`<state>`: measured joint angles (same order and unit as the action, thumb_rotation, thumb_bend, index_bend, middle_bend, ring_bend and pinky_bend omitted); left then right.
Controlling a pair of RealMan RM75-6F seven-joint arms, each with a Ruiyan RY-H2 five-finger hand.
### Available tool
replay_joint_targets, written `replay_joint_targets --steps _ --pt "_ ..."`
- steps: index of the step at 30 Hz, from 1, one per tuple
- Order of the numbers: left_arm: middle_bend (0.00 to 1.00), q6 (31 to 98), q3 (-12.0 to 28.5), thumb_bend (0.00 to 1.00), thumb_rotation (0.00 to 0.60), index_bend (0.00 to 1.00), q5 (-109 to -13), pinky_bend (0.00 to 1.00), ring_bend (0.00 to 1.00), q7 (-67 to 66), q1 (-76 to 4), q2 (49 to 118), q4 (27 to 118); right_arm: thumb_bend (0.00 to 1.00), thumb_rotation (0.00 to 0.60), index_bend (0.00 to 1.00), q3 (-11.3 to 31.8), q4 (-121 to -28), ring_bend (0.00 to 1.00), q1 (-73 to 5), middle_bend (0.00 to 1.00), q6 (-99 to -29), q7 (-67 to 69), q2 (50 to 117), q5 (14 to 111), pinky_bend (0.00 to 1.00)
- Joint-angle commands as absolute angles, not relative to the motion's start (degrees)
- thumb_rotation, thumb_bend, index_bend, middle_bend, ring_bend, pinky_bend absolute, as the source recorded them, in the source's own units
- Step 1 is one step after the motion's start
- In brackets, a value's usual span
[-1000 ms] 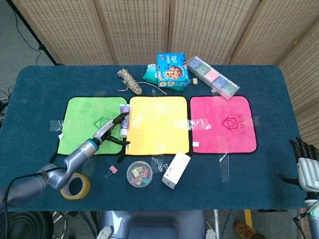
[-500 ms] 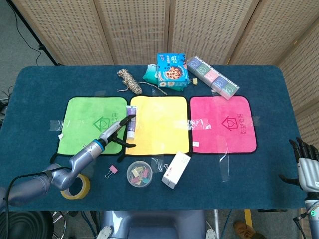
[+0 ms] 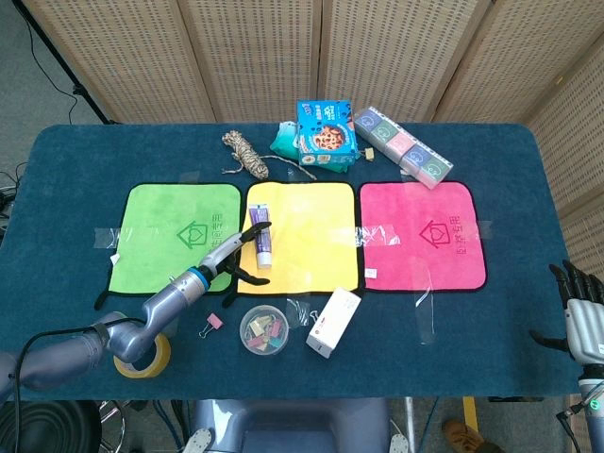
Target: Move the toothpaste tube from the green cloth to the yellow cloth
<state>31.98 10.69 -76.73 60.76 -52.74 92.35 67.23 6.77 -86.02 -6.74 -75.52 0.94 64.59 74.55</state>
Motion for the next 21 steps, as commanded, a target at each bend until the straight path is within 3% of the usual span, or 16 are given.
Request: replay_joint_targets --steps 1,15,21 --pt "0.0 31.31 11.24 0.0 0.6 0.0 -76.1 0.0 0.0 59.68 -53.18 92.74 67.72 0.0 0.6 0.0 6.76 -86.11 0.0 -6.72 0.0 -75.57 0.95 64.52 74.58 0.0" --pt "0.0 30.93 13.46 0.0 0.6 0.0 -74.35 0.0 0.0 55.38 -53.99 94.15 69.8 0.0 0.6 0.0 6.89 -86.63 0.0 -6.46 0.0 -76.13 1.31 64.01 74.64 0.0" --pt "0.0 32.78 13.62 0.0 0.6 0.0 -75.29 0.0 0.0 54.36 -52.5 91.35 73.95 0.0 0.6 0.0 6.78 -87.08 0.0 -6.34 0.0 -76.47 1.39 63.79 75.05 0.0"
